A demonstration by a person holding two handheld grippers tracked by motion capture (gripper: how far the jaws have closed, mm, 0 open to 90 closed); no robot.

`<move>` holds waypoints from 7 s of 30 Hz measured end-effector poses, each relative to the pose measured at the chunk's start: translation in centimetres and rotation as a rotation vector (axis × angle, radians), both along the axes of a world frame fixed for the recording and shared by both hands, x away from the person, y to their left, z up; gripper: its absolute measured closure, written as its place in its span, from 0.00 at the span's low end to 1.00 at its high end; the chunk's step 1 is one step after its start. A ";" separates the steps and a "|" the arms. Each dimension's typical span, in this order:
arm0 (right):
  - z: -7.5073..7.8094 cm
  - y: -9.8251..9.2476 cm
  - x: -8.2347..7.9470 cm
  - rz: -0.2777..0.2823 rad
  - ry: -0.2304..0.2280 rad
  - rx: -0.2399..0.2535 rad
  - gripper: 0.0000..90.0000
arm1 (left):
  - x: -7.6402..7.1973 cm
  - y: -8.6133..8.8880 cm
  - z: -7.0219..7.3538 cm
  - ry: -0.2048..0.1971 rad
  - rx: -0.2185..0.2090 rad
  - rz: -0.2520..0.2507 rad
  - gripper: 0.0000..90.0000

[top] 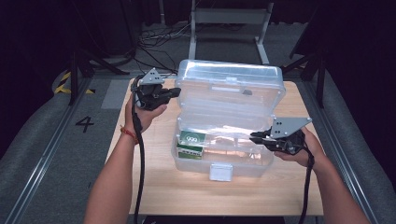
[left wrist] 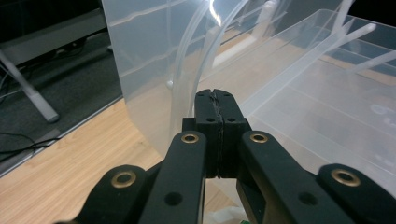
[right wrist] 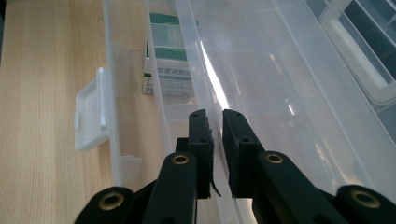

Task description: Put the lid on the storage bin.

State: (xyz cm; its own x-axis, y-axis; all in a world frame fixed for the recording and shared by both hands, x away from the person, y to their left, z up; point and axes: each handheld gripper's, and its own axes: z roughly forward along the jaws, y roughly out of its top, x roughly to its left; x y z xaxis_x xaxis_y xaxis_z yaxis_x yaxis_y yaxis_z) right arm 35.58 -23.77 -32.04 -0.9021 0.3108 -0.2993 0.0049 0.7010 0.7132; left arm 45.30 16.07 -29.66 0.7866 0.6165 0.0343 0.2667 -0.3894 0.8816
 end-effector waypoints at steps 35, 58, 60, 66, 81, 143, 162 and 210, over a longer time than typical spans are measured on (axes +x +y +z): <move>-0.6 -3.1 -2.4 -0.078 -0.011 0.078 0.75 | -2.2 0.4 -0.7 -0.031 -0.007 -0.037 1.00; -1.7 -8.7 -4.2 -0.234 0.024 0.195 0.62 | -3.8 0.4 -0.8 -0.042 0.011 -0.068 1.00; -2.2 -9.2 -4.2 -0.266 0.026 0.207 0.58 | -3.9 0.4 -0.9 -0.043 0.012 -0.068 1.00; -3.6 -10.6 -4.1 -0.348 0.038 0.225 0.51 | -4.7 0.5 -1.5 -0.053 0.035 -0.079 1.00; -6.5 -12.4 -4.4 -0.422 0.117 0.237 0.45 | -7.0 0.2 -2.8 -0.051 0.025 -0.141 1.00; -10.0 -11.0 -4.6 -0.436 0.180 0.205 0.44 | -13.1 2.2 -10.3 0.088 0.243 -0.166 1.00; -9.9 -14.1 -6.3 -0.478 0.160 0.163 0.41 | -15.2 6.1 -12.7 0.087 0.412 -0.038 0.64; -16.8 -19.4 -4.8 -0.775 0.234 0.209 0.25 | -15.4 11.0 -18.7 0.248 0.212 0.114 0.16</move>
